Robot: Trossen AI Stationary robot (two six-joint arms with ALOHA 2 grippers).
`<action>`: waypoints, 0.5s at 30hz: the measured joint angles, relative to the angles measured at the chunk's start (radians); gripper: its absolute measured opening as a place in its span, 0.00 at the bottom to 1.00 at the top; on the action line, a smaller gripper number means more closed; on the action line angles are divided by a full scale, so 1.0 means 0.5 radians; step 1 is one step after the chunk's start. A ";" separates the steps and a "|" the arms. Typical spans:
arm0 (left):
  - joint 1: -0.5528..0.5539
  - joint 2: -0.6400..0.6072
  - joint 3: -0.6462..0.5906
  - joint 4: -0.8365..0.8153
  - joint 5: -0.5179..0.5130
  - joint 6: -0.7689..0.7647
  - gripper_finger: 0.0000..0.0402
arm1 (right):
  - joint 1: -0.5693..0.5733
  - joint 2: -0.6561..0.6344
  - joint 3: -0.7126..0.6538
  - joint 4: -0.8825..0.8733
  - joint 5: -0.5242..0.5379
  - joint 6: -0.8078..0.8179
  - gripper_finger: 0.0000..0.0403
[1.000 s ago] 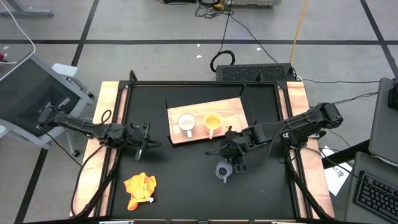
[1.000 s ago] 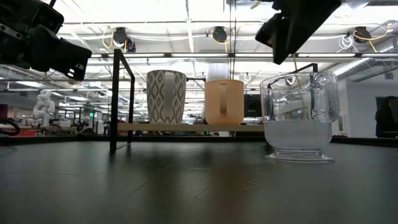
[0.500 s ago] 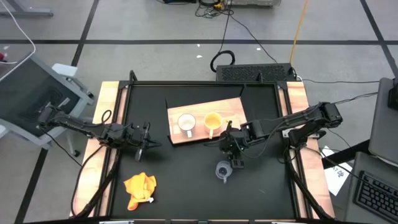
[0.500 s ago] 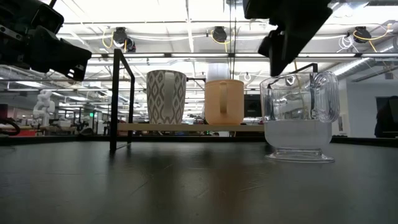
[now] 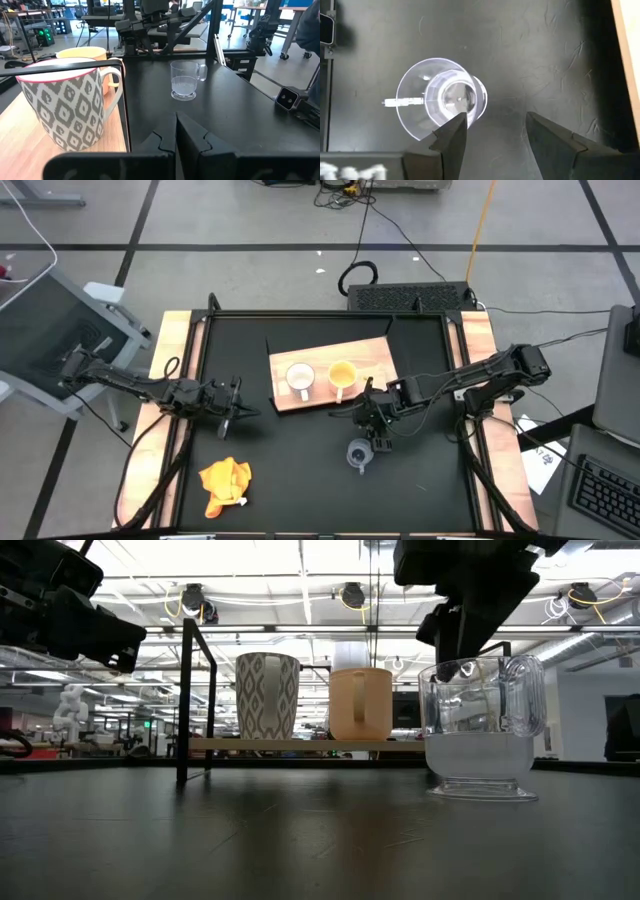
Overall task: Stack small to large cups/mugs on shelf
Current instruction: Put the transparent mug on the shelf
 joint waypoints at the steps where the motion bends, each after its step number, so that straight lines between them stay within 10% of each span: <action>1: 0.000 0.000 0.000 0.000 0.000 -0.003 0.02 | -0.001 0.000 0.000 0.007 0.001 -0.003 0.49; 15: 0.000 0.000 0.000 0.001 0.001 -0.012 0.02 | 0.068 -0.001 -0.089 0.142 -0.103 0.010 0.49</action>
